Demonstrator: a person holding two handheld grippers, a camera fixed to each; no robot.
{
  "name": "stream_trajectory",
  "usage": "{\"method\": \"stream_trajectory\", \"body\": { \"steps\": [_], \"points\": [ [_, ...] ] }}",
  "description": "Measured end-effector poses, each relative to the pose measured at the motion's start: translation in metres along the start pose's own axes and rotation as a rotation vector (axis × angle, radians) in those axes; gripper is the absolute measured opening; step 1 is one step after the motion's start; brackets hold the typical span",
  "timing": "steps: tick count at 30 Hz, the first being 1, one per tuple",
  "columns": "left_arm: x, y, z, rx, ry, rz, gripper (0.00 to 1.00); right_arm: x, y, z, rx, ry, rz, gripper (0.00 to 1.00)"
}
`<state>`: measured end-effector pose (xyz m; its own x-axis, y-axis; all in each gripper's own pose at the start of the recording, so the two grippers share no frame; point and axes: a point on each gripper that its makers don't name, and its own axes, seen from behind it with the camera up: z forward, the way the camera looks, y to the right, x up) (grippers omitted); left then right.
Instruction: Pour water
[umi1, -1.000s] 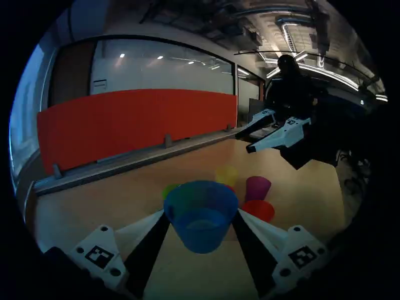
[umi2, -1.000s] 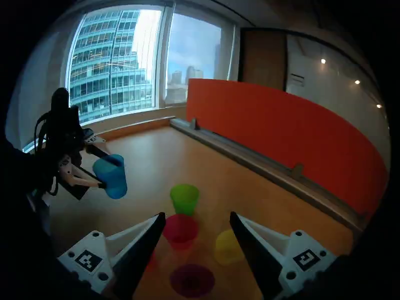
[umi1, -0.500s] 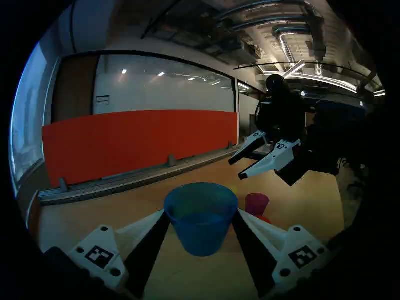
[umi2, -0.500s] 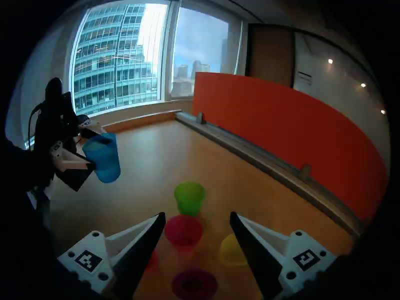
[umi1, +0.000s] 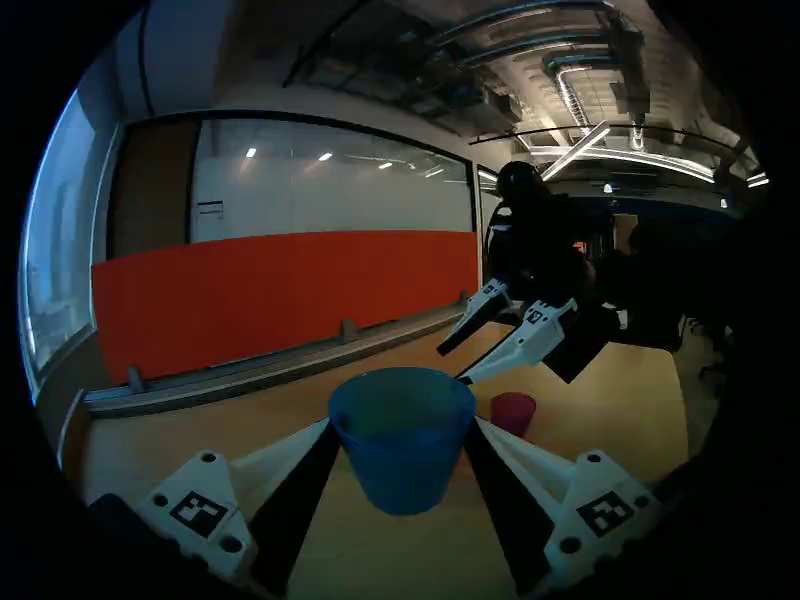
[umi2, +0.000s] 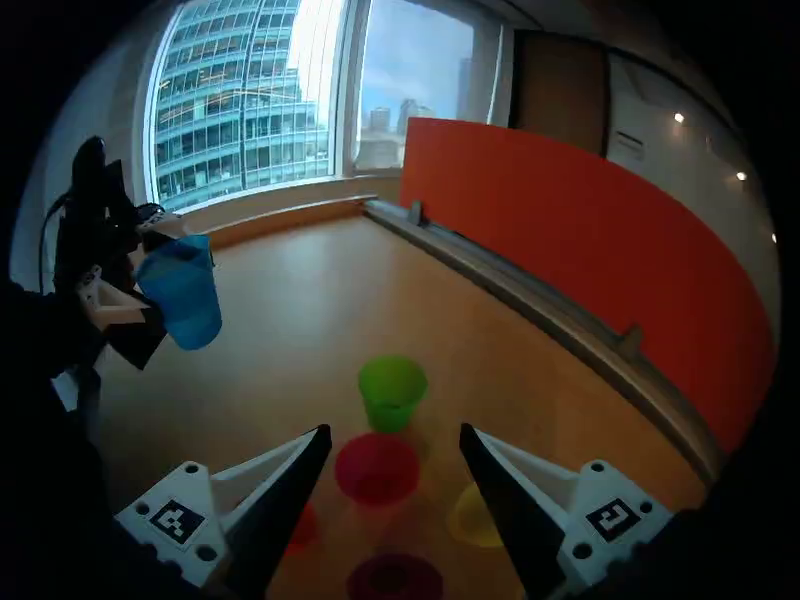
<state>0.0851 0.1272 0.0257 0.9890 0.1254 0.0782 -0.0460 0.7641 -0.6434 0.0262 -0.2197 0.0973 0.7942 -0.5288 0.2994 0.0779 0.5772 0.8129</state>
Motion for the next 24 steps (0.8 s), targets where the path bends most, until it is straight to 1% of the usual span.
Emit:
{"method": "stream_trajectory", "body": {
  "steps": [8,14,24],
  "points": [
    [0.001,-0.003,-0.006,0.013,0.004,0.000,0.85,-0.004,-0.006,0.022,0.035,-0.076,-0.013,1.00],
    [0.002,-0.005,-0.010,0.023,0.009,0.001,0.85,-0.002,-0.011,0.039,0.061,-0.125,-0.005,1.00],
    [0.001,-0.009,-0.012,0.032,0.011,-0.007,0.85,-0.001,-0.012,0.058,0.073,-0.205,-0.007,1.00]
  ]
}}
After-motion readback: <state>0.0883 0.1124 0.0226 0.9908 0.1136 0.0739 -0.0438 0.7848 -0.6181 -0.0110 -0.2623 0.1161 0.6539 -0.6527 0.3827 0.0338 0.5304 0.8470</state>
